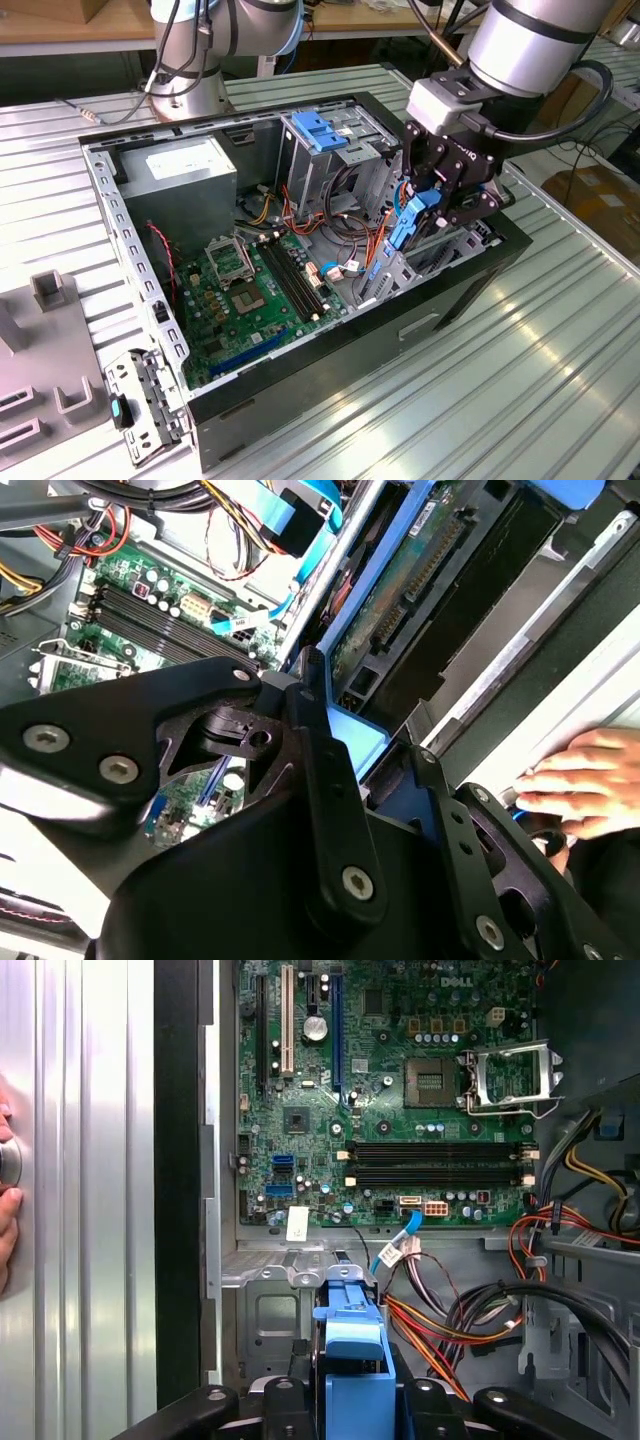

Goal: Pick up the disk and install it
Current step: 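Insert the disk into the insertion slot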

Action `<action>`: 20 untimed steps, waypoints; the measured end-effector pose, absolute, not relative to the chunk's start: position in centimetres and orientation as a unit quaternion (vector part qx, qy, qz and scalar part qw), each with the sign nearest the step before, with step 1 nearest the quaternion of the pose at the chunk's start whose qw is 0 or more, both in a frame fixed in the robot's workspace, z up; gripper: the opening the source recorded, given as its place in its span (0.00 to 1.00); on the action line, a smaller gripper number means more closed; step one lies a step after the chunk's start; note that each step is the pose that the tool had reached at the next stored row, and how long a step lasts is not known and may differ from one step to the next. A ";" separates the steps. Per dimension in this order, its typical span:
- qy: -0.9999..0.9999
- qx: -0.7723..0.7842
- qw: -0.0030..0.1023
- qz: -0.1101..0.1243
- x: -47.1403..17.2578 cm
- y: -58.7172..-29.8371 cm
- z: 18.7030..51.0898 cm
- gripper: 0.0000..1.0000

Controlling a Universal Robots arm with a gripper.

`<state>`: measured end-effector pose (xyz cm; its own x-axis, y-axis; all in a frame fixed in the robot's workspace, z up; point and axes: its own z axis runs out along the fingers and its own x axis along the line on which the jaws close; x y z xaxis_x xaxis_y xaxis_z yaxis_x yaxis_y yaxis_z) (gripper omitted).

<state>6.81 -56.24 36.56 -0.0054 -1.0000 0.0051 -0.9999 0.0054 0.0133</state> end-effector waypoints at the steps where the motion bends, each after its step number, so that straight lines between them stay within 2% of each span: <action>1: -0.709 0.705 0.007 -0.003 6.8 -56.2 36.6 0.37; 2: -0.709 0.705 0.006 -0.003 6.8 -56.2 36.6 0.38; 3: -0.709 0.705 0.007 -0.003 6.8 -56.2 36.6 0.44; 4: -0.709 0.705 0.006 -0.003 6.8 -56.2 36.5 0.44; 5: -0.709 0.705 0.006 -0.003 6.8 -56.2 36.5 0.51; 20: -0.709 0.705 0.006 -0.003 6.8 -56.2 36.4 0.51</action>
